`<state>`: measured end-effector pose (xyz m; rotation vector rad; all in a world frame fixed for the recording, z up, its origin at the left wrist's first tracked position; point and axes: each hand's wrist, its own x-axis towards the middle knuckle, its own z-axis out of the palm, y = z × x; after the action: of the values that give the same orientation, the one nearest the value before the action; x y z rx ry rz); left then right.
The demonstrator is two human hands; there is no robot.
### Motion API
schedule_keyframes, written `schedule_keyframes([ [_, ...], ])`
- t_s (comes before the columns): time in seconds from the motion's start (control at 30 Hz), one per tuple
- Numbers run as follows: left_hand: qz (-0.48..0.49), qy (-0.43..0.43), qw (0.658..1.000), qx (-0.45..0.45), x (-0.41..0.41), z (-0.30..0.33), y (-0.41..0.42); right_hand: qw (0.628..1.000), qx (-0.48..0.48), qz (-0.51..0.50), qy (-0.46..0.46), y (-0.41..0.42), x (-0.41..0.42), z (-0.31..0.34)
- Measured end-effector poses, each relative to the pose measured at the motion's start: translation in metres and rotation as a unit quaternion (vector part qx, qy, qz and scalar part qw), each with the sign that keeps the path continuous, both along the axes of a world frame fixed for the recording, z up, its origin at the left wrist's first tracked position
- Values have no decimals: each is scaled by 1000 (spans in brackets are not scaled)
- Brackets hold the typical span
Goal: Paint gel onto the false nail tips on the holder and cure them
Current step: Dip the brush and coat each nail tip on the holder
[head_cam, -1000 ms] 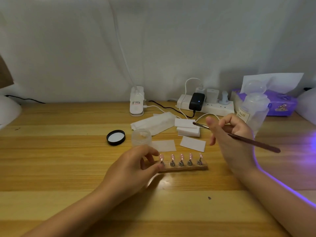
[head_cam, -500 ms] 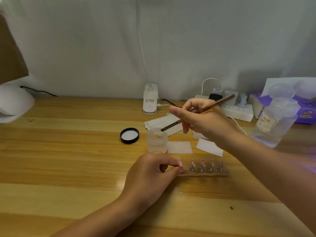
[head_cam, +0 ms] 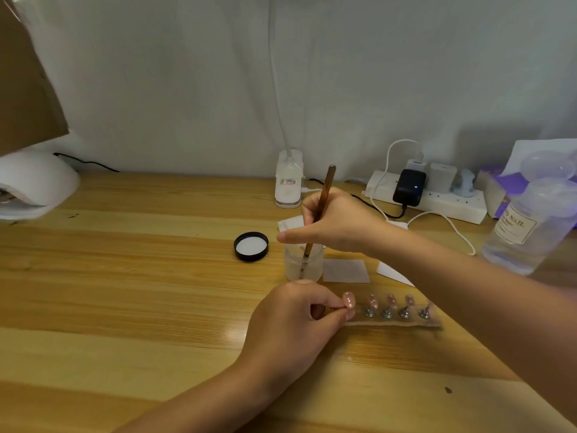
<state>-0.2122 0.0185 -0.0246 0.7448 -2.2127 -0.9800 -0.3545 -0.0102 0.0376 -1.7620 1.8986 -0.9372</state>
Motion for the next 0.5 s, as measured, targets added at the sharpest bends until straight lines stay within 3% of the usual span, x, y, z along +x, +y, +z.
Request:
schedule_keyframes([
  [0.5,-9,5,1000,-3,-1,1,-1,998,-26,-5,-50,0,-1,-2],
])
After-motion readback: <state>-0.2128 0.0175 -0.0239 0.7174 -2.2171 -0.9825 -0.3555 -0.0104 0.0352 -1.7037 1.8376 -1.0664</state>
